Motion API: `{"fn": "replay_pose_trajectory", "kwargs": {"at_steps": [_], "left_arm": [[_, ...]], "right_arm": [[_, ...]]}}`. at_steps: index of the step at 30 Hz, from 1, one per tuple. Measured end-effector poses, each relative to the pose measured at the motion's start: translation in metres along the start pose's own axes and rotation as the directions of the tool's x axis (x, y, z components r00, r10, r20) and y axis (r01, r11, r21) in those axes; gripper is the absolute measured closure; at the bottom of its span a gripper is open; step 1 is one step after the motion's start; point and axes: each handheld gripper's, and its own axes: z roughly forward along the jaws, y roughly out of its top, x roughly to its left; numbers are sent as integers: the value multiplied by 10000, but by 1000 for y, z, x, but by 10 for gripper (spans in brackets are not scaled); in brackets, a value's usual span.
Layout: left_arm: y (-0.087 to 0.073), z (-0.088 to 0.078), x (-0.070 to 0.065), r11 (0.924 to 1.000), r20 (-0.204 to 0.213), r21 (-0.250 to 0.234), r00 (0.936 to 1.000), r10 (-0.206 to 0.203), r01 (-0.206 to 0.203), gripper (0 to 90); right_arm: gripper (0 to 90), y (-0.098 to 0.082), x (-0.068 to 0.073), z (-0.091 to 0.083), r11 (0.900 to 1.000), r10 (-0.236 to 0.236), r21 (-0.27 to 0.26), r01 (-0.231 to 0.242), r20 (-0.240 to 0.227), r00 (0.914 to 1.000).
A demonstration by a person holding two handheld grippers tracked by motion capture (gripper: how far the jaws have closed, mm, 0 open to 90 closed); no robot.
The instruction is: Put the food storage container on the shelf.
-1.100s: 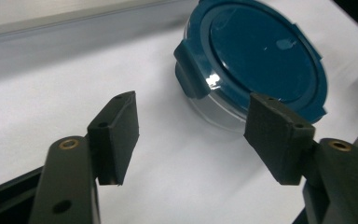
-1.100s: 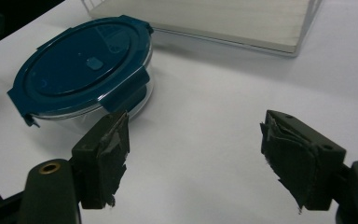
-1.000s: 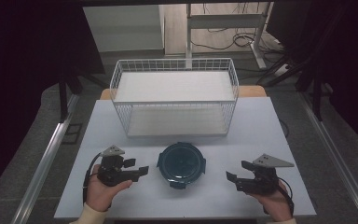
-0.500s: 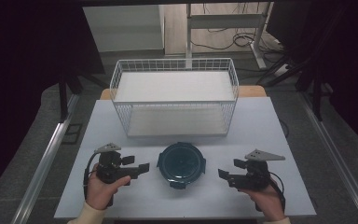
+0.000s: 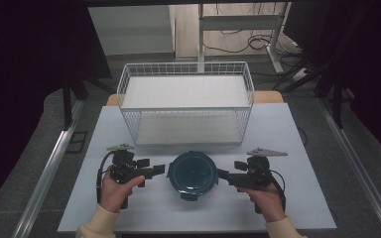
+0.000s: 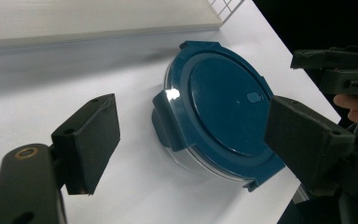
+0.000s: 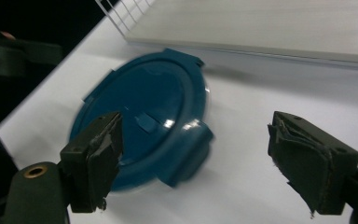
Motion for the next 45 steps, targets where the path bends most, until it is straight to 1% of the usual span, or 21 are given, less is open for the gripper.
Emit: {"fn": "replay_pose_trajectory", "kwargs": {"at_steps": [2,4,6,11,14,16,18,19,21,24,25,26,27,29,31,35,38,40,42,44,45], "left_arm": [[-1,1,2,9999,97,-21,9999,-135,135,176],[-1,3,5,9998,177,23,9996,-205,205,172],[-2,5,8,9997,113,104,9997,-201,199,167],[-3,9,12,9991,273,197,9989,-379,373,158],[-4,12,14,9984,324,162,9980,-552,547,162],[-4,14,16,9981,369,231,9976,-578,570,162],[-4,18,18,9975,522,285,9965,-653,639,164],[-4,19,18,9970,587,310,9957,-721,704,165],[-6,24,19,9953,874,383,9919,-921,890,166],[-8,31,19,9942,821,623,9923,-922,873,166],[-9,34,20,9926,1024,717,9892,-1048,977,166],[-9,34,20,9926,1024,717,9892,-1048,977,167],[-9,35,21,9913,1146,752,9866,-1164,1082,167],[-10,39,22,9894,1244,901,9844,-1248,1140,169],[-12,43,22,9889,1202,1013,9854,-1202,1083,168],[-13,52,20,9859,1489,1259,9805,-1283,1099,169],[-14,57,19,9840,1560,1422,9792,-1298,1078,168],[-15,61,19,9817,1687,1520,9757,-1398,1144,168],[-16,63,20,9803,1810,1553,9721,-1494,1218,169],[-16,65,20,9785,1875,1637,9698,-1557,1254,175],[-16,66,20,9780,1921,1671,9688,-1568,1252,183]], "right_arm": [[178,1,1,6,9999,104,-42,-105,-42,9999],[176,1,1,10,9998,192,43,-192,-49,9998],[174,2,1,14,9995,302,38,-302,-114,9995],[168,1,1,15,9990,443,-24,-443,-133,9989],[164,0,0,16,9984,558,4,-558,-143,9983],[157,-1,-1,19,9978,659,85,-658,-140,9977],[153,-3,-1,21,9970,773,117,-771,-162,9969],[153,-4,-2,23,9956,925,166,-920,-292,9953],[151,-5,-2,25,9951,975,215,-969,-272,9949],[148,-6,-2,26,9937,1094,260,-1086,-340,9934],[147,-7,-2,27,9923,1213,306,-1202,-405,9918],[147,-7,-2,27,9923,1213,306,-1202,-405,9918],[147,-7,-2,28,9917,1251,334,-1238,-421,9912],[147,-9,-2,29,9905,1336,385,-1322,-369,9903],[141,-12,-2,32,9861,1616,465,-1596,-412,9860],[134,-16,-1,36,9799,1928,609,-1901,-430,9803],[134,-18,0,41,9726,2248,749,-2201,-625,9724],[134,-20,0,46,9673,2434,897,-2371,-670,9676],[134,-22,1,48,9650,2491,1014,-2420,-645,9663],[136,-23,1,51,9593,2691,1070,-2612,-672,9608],[146,-25,0,54,9511,2971,1108,-2882,-739,9520]]}}
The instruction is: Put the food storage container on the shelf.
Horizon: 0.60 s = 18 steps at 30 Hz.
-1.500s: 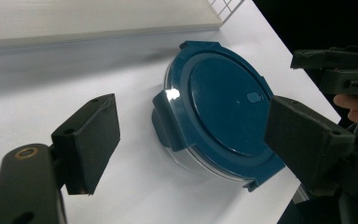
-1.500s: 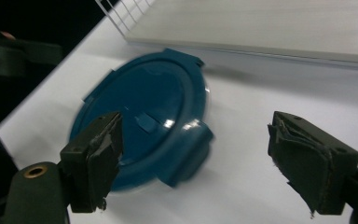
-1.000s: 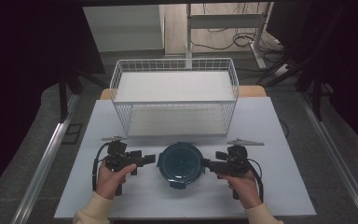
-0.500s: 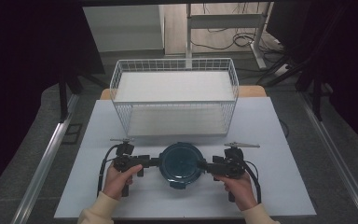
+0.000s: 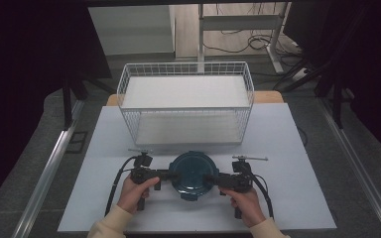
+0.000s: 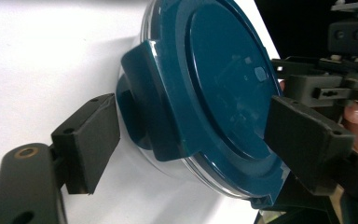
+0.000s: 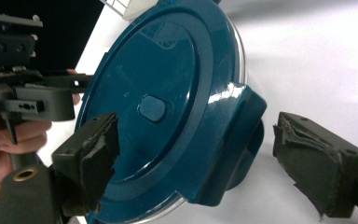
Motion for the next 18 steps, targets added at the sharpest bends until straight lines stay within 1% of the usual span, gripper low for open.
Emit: {"fn": "replay_pose_trajectory", "kwargs": {"at_steps": [1,2,3,4,6,7,8,9,10,11,12,13,17,18], "left_arm": [[0,1,0,10000,21,20,10000,-34,34,183],[0,2,1,10000,-20,52,10000,-39,40,183],[-1,4,1,10000,-30,74,10000,-66,67,195],[-1,8,1,9997,48,228,10000,-85,84,202],[-2,10,1,9996,13,266,9999,-103,103,203],[-2,10,1,9995,3,298,9999,-111,111,207],[-1,12,1,9993,17,322,9998,-175,175,213],[-1,13,2,9990,135,347,9995,-272,267,228],[-1,14,3,9987,209,350,9991,-381,374,226],[-1,15,3,9985,214,332,9988,-451,444,224],[-1,14,2,9986,149,318,9990,-419,415,222],[-1,14,2,9981,148,296,9984,-548,544,240],[-3,11,4,9954,236,58,9952,-954,953,279],[-4,10,4,9950,268,-3,9947,-995,996,290]], "right_arm": [[146,0,0,0,10000,0,0,0,0,10000],[150,-1,-1,1,9999,142,0,-142,-41,9999],[154,-2,-2,3,9994,349,57,-349,-87,9994],[161,-5,-3,7,9981,585,216,-582,-143,9982],[165,-5,-3,8,9976,664,225,-659,-208,9976],[182,-6,-3,9,9965,806,226,-799,-310,9963],[202,-6,-3,9,9963,839,210,-832,-365,9958],[209,-6,-2,10,9957,912,233,-901,-483,9947],[210,-6,-1,10,9956,919,234,-910,-449,9948],[214,-7,-1,10,9956,921,224,-912,-452,9947],[223,-7,-1,9,9955,927,219,-918,-439,9947],[250,-6,-2,8,9958,913,157,-907,-423,9949],[291,-7,-4,6,9919,1269,-25,-1272,-506,9906],[300,-7,-4,5,9905,1370,-82,-1376,-531,9892]]}}
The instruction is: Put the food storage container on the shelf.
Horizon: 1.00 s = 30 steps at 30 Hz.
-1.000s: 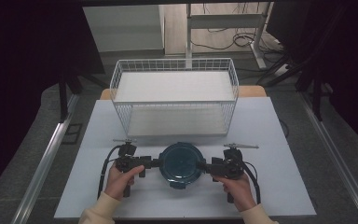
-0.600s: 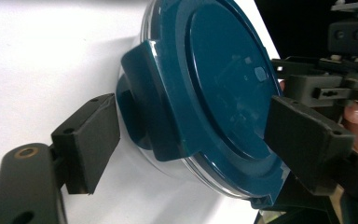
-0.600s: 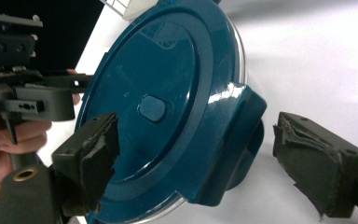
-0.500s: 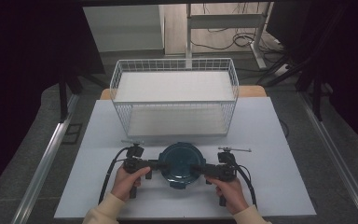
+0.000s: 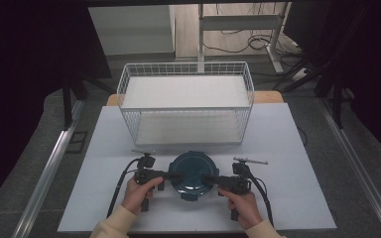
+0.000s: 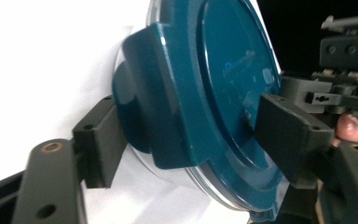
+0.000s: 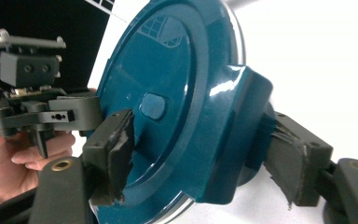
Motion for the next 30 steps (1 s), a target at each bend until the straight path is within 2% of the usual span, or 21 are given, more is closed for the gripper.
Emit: {"fn": "replay_pose_trajectory", "kwargs": {"at_steps": [3,10,19,22,24,30], "left_arm": [[-2,-3,-3,9999,-88,-87,9999,55,-55,313],[-7,-9,-12,9977,-267,-199,9976,636,-642,347],[-11,-14,-13,9968,-196,-360,9973,712,-719,388],[-11,-15,-15,9961,-169,-443,9970,757,-764,404],[-12,-15,-16,9957,-187,-454,9967,796,-804,408],[-12,-18,-20,9933,-134,-633,9953,958,-965,417]], "right_arm": [[318,-1,0,-2,9999,38,-95,-38,-67,10000],[356,-5,0,-8,9994,124,-307,-132,-235,9996],[388,-6,2,-13,9987,16,-510,-34,-363,9993],[401,-6,3,-15,9982,-46,-607,22,-386,9992],[403,-5,4,-15,9976,-278,-636,255,-367,9989],[403,-4,6,-18,9957,-594,-740,563,-406,9974]]}}
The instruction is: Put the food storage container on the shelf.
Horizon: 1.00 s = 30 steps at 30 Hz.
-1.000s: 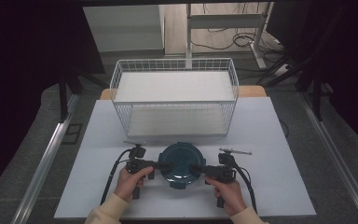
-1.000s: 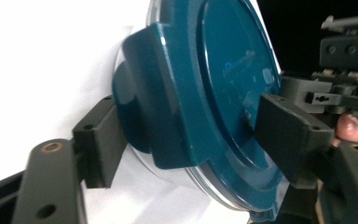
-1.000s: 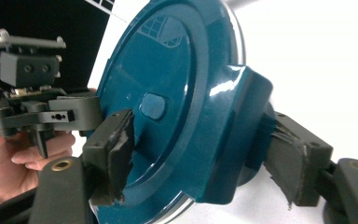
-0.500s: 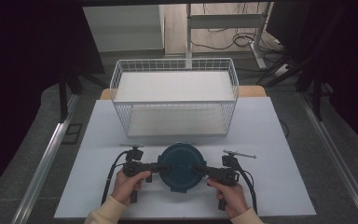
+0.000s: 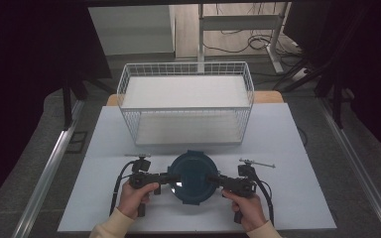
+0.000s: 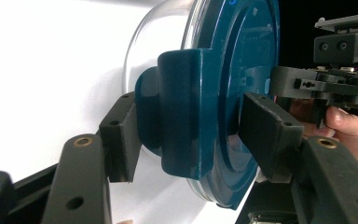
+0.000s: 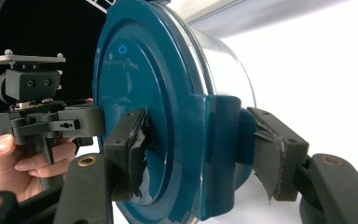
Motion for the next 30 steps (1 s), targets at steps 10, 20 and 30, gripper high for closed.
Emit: {"fn": "replay_pose_trajectory", "kwargs": {"at_steps": [10,20,30], "left_arm": [[3,-6,-7,9996,189,-175,9996,228,-225,423],[8,-11,-14,9983,200,-324,9986,497,-490,422],[14,-12,-20,9971,125,-308,9974,705,-701,419]], "right_arm": [[404,6,13,-8,9939,-1065,-289,1065,27,9943],[405,12,21,-13,9853,-1670,-362,1669,13,9860],[406,19,25,-17,9805,-1938,-329,1936,-18,9810]]}}
